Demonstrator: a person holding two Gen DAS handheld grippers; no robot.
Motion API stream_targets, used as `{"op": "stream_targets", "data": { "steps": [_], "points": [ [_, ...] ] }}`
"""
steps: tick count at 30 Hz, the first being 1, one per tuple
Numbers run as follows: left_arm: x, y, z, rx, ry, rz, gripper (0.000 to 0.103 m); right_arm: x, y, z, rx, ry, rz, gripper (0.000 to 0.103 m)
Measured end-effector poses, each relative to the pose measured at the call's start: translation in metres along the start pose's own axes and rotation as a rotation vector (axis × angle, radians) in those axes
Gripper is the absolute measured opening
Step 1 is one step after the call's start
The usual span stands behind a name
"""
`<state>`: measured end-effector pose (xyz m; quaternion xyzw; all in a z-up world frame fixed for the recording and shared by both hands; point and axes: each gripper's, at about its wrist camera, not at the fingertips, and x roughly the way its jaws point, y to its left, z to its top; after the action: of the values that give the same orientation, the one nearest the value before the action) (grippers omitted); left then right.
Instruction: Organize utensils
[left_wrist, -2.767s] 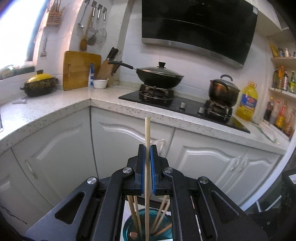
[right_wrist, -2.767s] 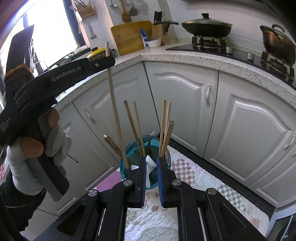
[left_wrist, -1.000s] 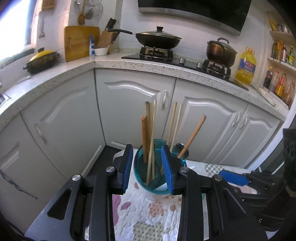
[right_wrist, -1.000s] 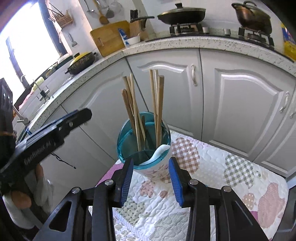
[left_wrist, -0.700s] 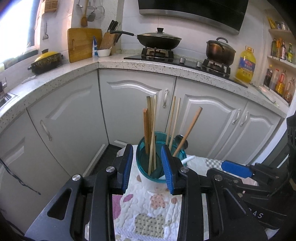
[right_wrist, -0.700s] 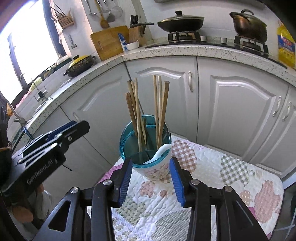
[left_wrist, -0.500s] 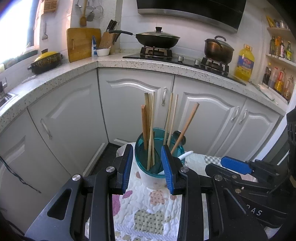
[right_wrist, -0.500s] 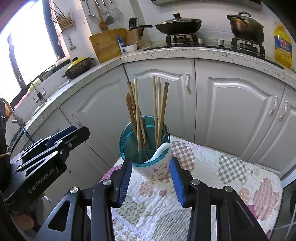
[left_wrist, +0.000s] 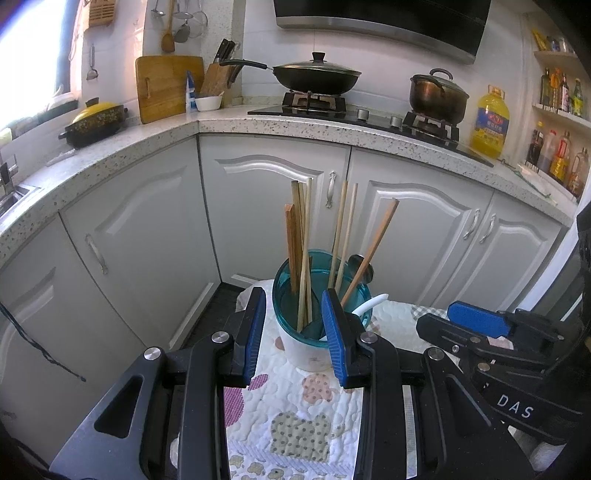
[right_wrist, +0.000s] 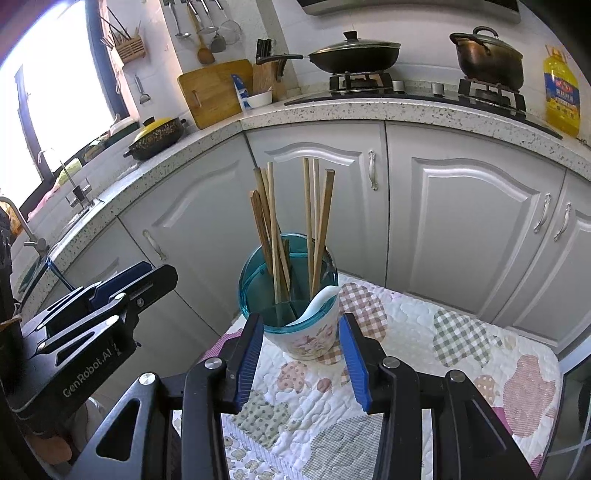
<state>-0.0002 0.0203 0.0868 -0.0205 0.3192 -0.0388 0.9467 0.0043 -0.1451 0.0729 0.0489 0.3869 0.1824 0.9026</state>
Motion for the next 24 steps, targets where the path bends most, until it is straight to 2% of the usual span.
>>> {"op": "stream_targets", "data": {
  "steps": [10, 24],
  "points": [
    [-0.0033, 0.0050, -0.0024, -0.025, -0.017, 0.015, 0.030, 0.0029, 0.0013, 0.0022, -0.010, 0.008, -0.007, 0.042],
    [0.0024, 0.0025, -0.0064, -0.016, 0.002, 0.017, 0.030, 0.0061, 0.0062, 0.0007, -0.028, 0.024, -0.015, 0.043]
  ]
}}
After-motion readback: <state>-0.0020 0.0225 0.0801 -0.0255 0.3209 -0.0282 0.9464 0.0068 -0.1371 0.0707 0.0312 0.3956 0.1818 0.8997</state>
